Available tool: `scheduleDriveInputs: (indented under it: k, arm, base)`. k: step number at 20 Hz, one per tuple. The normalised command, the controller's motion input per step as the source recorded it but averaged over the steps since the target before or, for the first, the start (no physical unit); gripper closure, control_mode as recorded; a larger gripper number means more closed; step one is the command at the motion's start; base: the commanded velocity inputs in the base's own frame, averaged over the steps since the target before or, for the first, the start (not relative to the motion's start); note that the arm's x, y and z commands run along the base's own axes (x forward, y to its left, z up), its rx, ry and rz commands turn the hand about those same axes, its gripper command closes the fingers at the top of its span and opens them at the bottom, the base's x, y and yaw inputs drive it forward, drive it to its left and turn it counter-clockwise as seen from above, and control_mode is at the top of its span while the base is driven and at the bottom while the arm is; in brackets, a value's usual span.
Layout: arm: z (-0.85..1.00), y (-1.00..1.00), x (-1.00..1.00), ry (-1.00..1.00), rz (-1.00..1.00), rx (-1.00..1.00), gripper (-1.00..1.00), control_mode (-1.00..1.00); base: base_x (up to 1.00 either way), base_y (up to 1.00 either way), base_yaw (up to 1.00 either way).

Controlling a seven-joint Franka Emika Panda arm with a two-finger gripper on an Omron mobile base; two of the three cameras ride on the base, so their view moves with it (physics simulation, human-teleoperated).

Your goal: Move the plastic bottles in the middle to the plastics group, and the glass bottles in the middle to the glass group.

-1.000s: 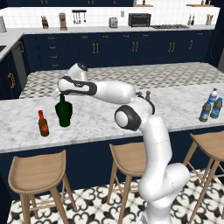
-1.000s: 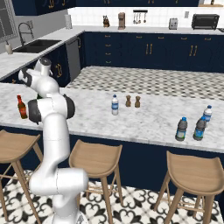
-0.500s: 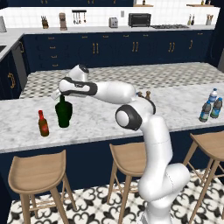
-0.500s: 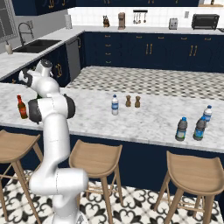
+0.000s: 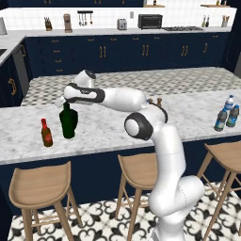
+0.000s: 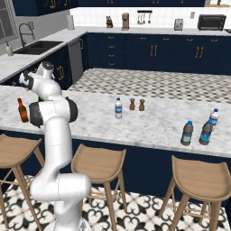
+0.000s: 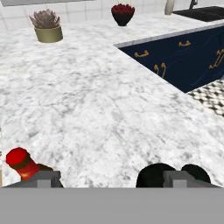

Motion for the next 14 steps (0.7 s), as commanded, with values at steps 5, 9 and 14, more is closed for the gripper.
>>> scheduleDriveInputs:
  k: [5, 9, 14]
  arm:
    - [0.28, -0.14, -0.23, 0.00, -0.04, 0.00, -1.00, -1.00]
    - [0.38, -0.54, -0.28, 0.00, -0.14, 0.02, -1.00, -1.00]
    - [0.06, -0.89, -0.23, -0.01, -0.14, 0.01, -1.00, -1.00]
  base:
    - [0.00, 0.00, 0.00]
    - [0.00, 0.00, 0.00]
    - [0.00, 0.00, 0.00]
